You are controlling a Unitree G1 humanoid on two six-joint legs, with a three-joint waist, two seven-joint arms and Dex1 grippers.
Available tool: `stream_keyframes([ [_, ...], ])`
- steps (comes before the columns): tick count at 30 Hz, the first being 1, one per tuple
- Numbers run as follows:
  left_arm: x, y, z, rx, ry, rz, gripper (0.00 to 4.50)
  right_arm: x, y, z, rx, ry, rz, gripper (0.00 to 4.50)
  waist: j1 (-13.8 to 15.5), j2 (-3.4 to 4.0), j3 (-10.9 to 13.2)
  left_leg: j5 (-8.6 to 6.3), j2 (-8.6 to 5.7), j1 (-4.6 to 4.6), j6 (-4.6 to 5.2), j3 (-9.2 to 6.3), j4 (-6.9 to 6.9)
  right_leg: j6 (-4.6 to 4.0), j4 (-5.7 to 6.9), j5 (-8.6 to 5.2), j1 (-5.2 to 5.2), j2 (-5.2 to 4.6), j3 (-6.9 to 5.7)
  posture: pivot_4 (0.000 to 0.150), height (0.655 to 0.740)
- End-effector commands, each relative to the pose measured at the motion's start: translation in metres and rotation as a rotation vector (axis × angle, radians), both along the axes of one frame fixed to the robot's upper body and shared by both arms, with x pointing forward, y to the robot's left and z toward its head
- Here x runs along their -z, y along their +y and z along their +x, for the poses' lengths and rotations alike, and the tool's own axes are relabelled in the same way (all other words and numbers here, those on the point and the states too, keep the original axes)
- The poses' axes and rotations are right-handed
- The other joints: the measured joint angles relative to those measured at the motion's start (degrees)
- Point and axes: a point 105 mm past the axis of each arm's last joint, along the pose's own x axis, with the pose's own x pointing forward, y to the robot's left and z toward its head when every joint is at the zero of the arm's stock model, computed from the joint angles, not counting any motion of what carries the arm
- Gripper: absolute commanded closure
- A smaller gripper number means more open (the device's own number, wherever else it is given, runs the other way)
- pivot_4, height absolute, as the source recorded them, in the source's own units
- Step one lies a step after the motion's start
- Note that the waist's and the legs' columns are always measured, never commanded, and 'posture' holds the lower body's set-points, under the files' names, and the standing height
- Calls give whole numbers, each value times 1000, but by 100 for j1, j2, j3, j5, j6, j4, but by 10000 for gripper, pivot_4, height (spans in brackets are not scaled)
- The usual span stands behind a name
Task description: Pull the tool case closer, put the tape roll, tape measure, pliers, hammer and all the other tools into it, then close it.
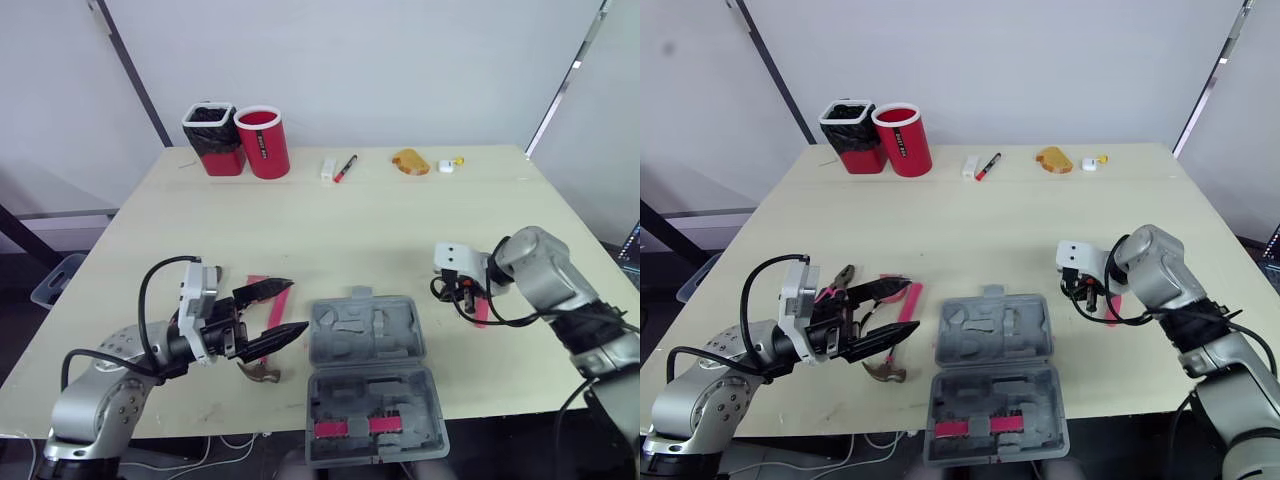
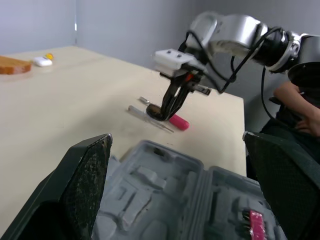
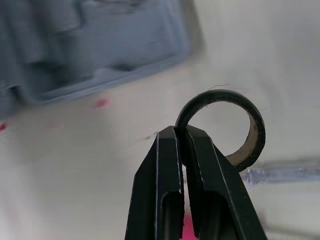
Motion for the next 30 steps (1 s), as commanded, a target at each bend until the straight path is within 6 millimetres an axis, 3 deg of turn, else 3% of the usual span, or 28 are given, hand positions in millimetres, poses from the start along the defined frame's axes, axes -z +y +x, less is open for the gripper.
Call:
stream_keyframes([
  [1, -9, 3, -8, 20, -38, 15, 0, -17, 19, -16, -80, -63, -13, 43749, 1, 0, 0, 0, 0, 1, 0, 0, 2, -4, 1, -2, 0, 0, 0, 1500, 7400],
  [8, -6, 25, -22, -17, 2, 33, 0, -33, 69, -42, -309, -108, -43, 43749, 34, -2, 0, 0, 1, -5, -1, 1, 4, -16, -1, -9, -5, -4, 2, 1500, 7400],
  [13, -2, 44, -34, -50, 37, 50, 0, -35, 110, -36, -472, -113, -81, 43749, -43, -5, -1, 0, 6, -2, -1, -1, 3, -17, 2, -9, -10, -2, 2, 1500, 7400],
  [22, 11, 71, -41, -151, 63, 59, 0, -10, 175, -9, -554, -105, -86, 43749, -75, -8, -2, 2, 3, -4, -3, 4, 2, -19, 2, -9, -8, -6, -9, 1500, 7400],
  [30, 15, 74, -41, -183, 60, 72, 0, 19, 195, -1, -562, -54, -92, 43749, -111, -5, 2, 2, 4, -9, -6, 3, 2, -20, 3, -8, -10, -8, -11, 1500, 7400],
])
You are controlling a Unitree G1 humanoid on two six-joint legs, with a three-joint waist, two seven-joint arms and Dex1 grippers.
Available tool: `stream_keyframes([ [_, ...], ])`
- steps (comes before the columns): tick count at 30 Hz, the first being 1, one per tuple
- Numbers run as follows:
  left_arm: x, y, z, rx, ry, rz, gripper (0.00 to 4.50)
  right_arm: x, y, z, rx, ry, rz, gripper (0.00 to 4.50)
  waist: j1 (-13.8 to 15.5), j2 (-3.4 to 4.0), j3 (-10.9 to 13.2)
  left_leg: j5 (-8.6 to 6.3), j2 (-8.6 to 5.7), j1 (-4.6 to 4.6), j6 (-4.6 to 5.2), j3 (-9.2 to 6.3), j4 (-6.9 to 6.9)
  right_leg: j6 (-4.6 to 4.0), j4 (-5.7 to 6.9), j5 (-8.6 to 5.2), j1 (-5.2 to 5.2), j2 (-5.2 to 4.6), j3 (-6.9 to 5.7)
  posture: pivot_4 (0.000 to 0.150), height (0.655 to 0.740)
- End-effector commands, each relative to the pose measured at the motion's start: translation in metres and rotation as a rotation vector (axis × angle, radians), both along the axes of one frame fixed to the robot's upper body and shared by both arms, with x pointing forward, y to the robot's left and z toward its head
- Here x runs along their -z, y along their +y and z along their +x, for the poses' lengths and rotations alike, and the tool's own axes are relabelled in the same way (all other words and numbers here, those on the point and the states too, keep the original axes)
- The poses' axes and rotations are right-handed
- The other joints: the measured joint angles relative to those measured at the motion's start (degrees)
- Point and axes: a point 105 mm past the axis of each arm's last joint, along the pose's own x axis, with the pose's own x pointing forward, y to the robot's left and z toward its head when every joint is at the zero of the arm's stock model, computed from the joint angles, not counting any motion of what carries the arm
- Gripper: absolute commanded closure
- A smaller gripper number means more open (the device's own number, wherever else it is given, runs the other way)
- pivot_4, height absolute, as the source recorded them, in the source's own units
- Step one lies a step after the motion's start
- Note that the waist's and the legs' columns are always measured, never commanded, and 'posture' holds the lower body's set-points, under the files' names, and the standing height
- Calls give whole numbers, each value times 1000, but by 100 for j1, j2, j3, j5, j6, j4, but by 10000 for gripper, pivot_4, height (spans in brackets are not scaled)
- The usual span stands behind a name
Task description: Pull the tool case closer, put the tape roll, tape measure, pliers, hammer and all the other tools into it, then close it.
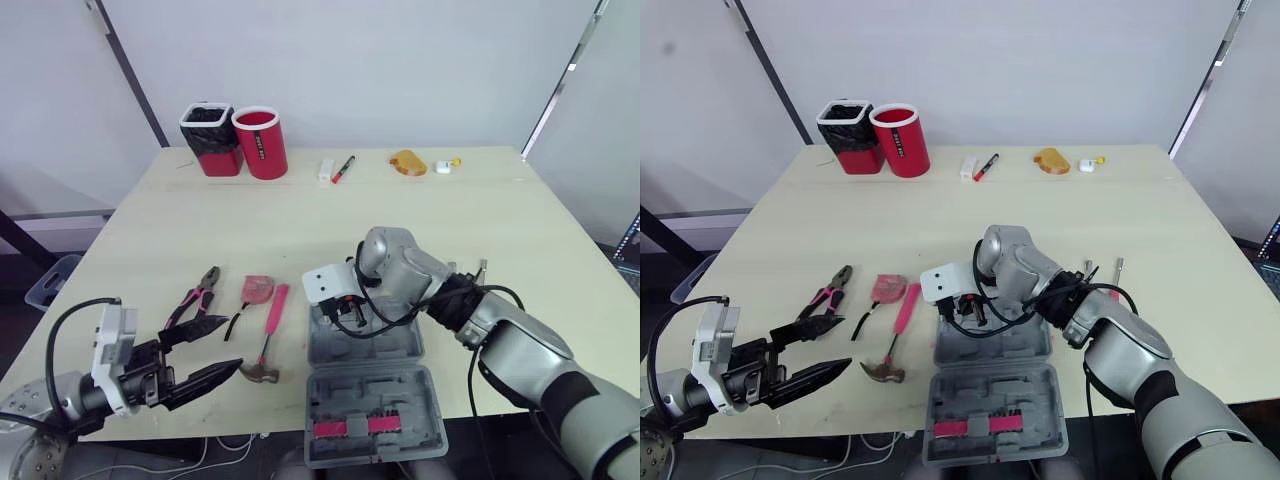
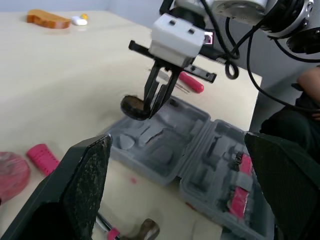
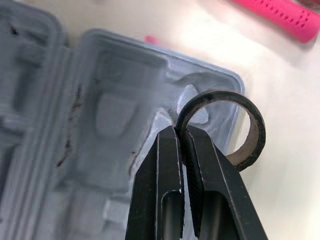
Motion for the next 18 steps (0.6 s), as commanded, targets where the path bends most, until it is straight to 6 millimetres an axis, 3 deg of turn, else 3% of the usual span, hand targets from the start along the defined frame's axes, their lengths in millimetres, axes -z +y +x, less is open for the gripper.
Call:
stream_keyframes([
  [1, -4, 4, -1, -20, -33, 18, 0, 0, 15, -3, -37, -10, 18, 43749, -5, -1, -1, 0, 0, 1, 0, -1, 0, 0, 1, 0, 0, 0, 0, 1500, 7400],
  [7, 1, 6, 0, -35, -22, 28, 0, 9, 27, -5, -41, 10, 33, 43749, -19, 8, 5, 1, 2, 1, -3, -3, -5, -1, 4, 1, -3, 2, -1, 1500, 7400],
  [16, 3, 8, 2, -46, -20, 40, 0, 13, 29, -2, -32, 11, 35, 43749, -14, 6, 6, 2, 1, 1, -6, -5, -3, -2, 6, 1, -2, -1, -2, 1500, 7400],
  [18, 3, 7, 2, -47, -19, 41, 0, 13, 29, -1, -27, 11, 38, 37921, -15, 7, 6, 3, 2, 1, -8, -8, -4, -2, 7, 1, -2, 0, -3, 1500, 7400],
])
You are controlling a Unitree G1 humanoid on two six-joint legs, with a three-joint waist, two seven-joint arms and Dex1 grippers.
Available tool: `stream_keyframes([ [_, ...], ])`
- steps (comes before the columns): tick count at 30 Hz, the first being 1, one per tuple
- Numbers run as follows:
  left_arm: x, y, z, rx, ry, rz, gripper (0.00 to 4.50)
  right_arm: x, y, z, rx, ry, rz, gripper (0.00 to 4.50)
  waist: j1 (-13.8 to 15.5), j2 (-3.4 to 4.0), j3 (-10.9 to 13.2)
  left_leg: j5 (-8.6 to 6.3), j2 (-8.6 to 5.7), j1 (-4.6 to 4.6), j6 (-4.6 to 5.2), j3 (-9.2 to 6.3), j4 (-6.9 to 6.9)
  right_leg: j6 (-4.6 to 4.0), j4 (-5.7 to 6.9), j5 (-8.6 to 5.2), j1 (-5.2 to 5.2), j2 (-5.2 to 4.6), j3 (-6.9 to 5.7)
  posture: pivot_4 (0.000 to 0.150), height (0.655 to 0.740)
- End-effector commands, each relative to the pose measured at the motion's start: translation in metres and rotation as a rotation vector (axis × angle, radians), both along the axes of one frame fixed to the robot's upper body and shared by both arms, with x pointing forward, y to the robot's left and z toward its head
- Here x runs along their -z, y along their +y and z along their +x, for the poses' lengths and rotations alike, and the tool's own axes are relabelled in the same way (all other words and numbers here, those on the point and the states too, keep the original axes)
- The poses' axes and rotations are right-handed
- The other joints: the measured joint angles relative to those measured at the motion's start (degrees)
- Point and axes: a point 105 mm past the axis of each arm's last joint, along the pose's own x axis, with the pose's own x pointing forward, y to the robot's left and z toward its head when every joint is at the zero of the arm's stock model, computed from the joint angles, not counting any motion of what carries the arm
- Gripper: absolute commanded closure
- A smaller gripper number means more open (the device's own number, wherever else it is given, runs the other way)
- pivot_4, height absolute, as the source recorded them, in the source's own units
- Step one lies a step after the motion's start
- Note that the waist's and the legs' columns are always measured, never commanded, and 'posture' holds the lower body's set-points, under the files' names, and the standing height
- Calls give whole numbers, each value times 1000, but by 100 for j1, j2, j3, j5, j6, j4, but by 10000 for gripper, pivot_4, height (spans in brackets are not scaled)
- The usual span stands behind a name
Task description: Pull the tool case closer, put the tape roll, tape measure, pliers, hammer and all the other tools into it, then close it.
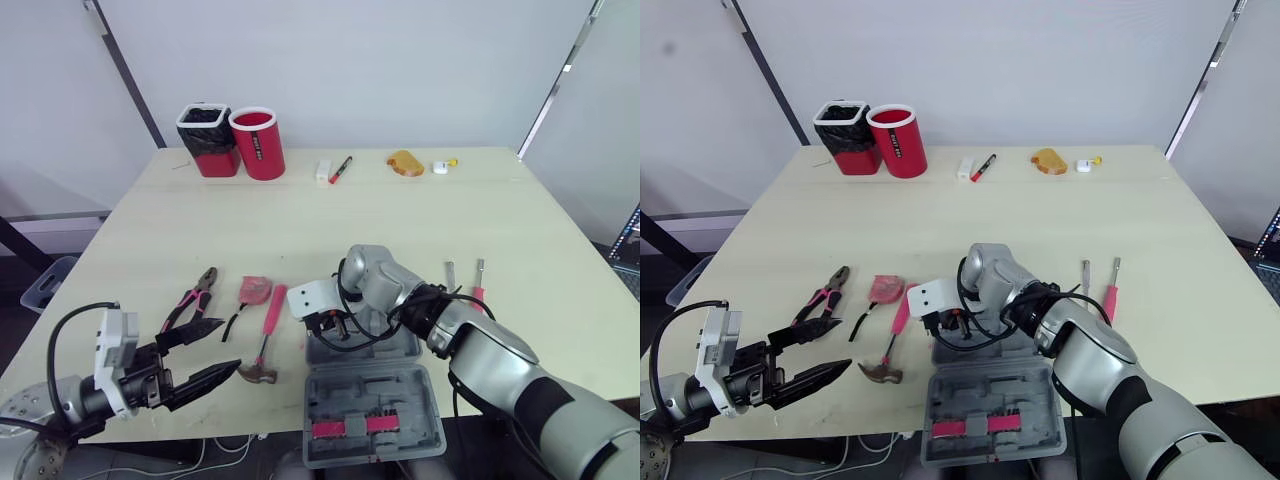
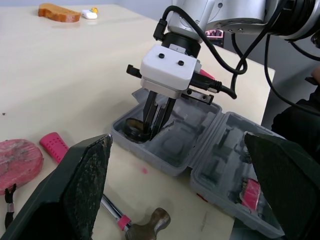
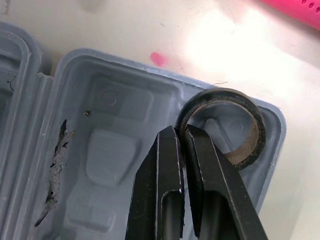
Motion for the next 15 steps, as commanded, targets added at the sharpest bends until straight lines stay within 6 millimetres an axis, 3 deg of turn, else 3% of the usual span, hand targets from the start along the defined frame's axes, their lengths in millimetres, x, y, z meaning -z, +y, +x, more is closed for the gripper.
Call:
stream_keyframes([
  [1, -4, 1, 0, -4, -27, 11, 0, -13, 4, 5, -7, -33, 27, 35091, -1, 1, 1, 0, 0, 0, 0, 0, -1, 0, 0, 0, 0, 0, 0, 1500, 7400],
  [8, -3, 0, 3, -2, -25, 17, 0, -18, 4, 7, -8, -37, 37, 2488, -1, 0, 1, 0, 0, 0, -1, 0, -1, 0, 0, 0, -1, -1, 0, 1500, 7400],
  [9, -3, 0, 4, -1, -25, 17, 0, -18, 4, 8, -6, -41, 38, 780, -1, 0, 1, 0, 0, 0, -1, 0, -1, 0, 0, 0, -1, -1, 0, 1500, 7400],
  [15, -4, -3, 4, 3, -28, 13, 0, -36, 5, 1, -1, 26, 137, 780, 5, -1, 2, 0, 0, -1, -1, -6, -1, 0, -1, 0, 0, -3, 1, 1500, 7400],
])
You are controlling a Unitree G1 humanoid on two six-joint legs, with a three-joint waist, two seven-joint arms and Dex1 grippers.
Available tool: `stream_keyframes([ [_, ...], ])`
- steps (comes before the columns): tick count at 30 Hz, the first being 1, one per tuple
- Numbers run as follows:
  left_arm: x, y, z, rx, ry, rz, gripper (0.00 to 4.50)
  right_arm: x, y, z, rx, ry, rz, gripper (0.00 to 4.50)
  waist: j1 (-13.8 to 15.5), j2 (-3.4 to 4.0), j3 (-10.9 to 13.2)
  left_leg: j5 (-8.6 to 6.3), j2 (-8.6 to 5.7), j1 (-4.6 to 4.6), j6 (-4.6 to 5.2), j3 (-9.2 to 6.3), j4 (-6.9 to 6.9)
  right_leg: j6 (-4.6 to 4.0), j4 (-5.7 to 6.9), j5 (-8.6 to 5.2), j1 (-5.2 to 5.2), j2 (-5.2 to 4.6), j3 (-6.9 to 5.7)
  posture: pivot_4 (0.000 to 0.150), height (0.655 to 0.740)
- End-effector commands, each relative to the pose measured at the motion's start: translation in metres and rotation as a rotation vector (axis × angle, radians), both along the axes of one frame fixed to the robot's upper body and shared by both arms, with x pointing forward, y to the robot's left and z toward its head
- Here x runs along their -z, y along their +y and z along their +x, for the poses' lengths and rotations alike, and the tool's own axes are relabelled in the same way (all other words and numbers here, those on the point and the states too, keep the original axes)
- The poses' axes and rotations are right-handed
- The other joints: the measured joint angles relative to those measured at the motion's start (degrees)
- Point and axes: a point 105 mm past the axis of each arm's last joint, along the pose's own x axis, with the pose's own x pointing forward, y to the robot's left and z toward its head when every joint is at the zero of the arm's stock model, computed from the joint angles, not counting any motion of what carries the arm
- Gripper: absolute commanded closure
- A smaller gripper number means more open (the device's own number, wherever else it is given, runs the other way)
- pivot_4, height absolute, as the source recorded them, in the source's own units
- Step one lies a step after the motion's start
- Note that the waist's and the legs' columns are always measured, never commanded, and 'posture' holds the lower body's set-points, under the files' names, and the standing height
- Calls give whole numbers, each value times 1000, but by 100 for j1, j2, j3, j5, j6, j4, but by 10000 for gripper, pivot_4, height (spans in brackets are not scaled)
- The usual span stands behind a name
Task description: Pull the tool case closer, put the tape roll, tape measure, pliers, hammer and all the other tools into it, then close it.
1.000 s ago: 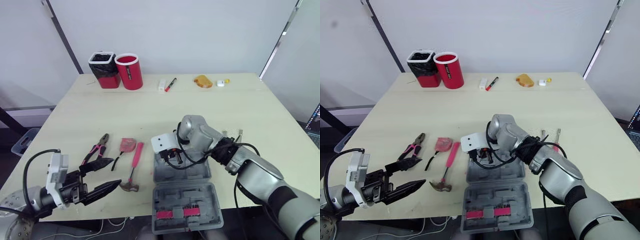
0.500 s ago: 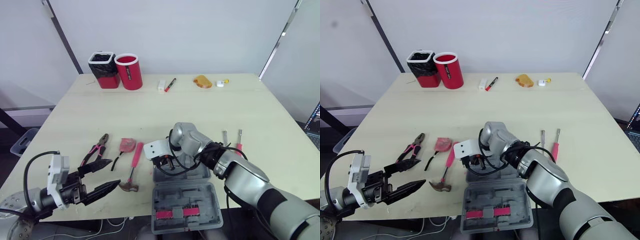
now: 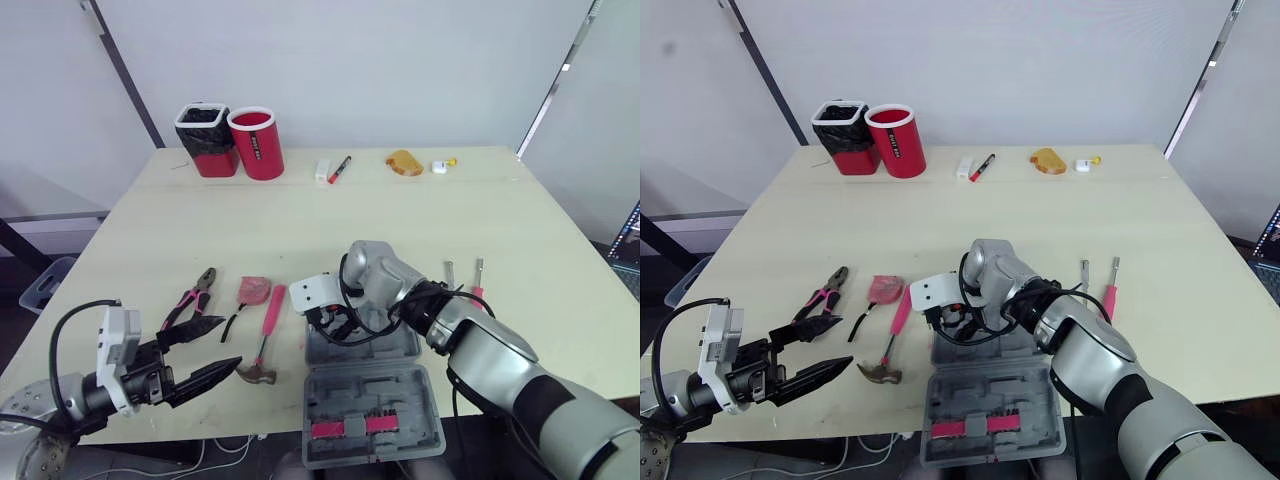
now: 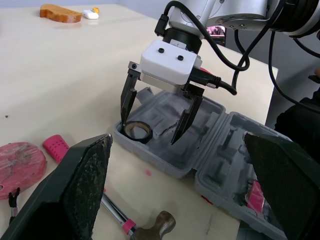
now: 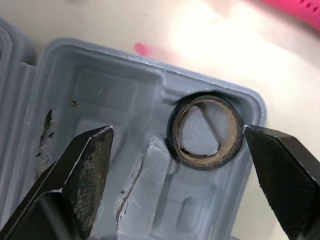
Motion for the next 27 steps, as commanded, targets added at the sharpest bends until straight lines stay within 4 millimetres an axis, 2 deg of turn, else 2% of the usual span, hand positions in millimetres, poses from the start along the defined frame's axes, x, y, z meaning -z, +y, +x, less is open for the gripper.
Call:
stream_keyframes([
  [1, -3, -2, 1, 3, -20, 5, 0, -32, 14, -11, -18, 78, 187, 780, 3, -1, 0, 0, 0, 0, 0, -6, 0, 0, 0, 0, 0, 0, 0, 1500, 7400],
  [4, -3, -5, 3, 3, -22, -3, 0, -58, 27, -16, 11, 169, 526, 780, 1, -4, -2, 0, 2, -1, 0, -20, -2, 2, -1, 1, 2, -1, -1, 1500, 7400],
  [6, -3, -7, 4, 1, -24, -8, 0, -58, 23, -8, 70, 177, 630, 780, -9, -3, -2, 0, 1, 0, 0, -21, -4, 17, 0, 10, 1, -1, -1, 1500, 7400],
  [7, -3, -8, 5, 0, -25, -10, 0, -54, 19, -5, 96, 177, 647, 780, -7, -3, -2, 0, 1, 1, 0, -22, -4, 16, 1, 10, 2, -1, -2, 1500, 7400],
  [10, -3, -10, 9, 4, -27, -14, 0, -32, 10, -3, 142, 196, 664, 7850, 11, -5, -3, 0, 0, 1, 0, -23, -3, 14, 1, 9, 2, -2, -2, 1500, 7400],
  [11, -2, -10, 10, 6, -28, -14, 0, -26, 9, -2, 156, 199, 676, 11933, 11, -5, -3, 0, -2, 1, 0, -22, -3, 12, 0, 8, 3, -6, -2, 1500, 7400],
  [12, -2, -10, 12, 6, -29, -15, 0, -21, 8, -1, 172, 195, 689, 17924, 8, -5, -3, 0, -3, 1, 0, -21, -3, 12, -1, 8, 4, -6, -2, 1500, 7400],
  [13, -2, -10, 13, 5, -29, -16, 0, -18, 8, 1, 188, 188, 700, 20990, 0, -7, -4, 0, -4, 1, 1, -20, -3, 12, -1, 8, 4, -6, -1, 1500, 7400],
  [21, 0, -13, 18, 25, -23, -10, 0, 1, 5, 1, 242, 211, 723, 20990, -29, -13, -8, 0, 1, 3, 1, -10, -7, 17, 2, 11, 2, 7, 0, 1500, 7400],
  [22, 0, -13, 18, 26, -23, -9, 0, 2, 5, 1, 248, 213, 724, 26892, -23, -13, -7, 0, 1, 3, 1, -9, -7, 17, 2, 11, 2, 6, 0, 1500, 7400],
  [23, 0, -13, 18, 26, -21, -7, 0, 2, 5, 2, 249, 212, 723, 30230, -15, -13, -7, 0, 1, 3, 1, -10, -7, 16, 2, 10, 2, 5, 0, 1500, 7400],
  [27, 0, -13, 19, 28, -16, -3, 0, 3, 4, 3, 256, 202, 721, 30230, -9, -12, -7, 0, 0, 3, 1, -12, -6, 16, 1, 10, 2, 2, 4, 1500, 7400],
])
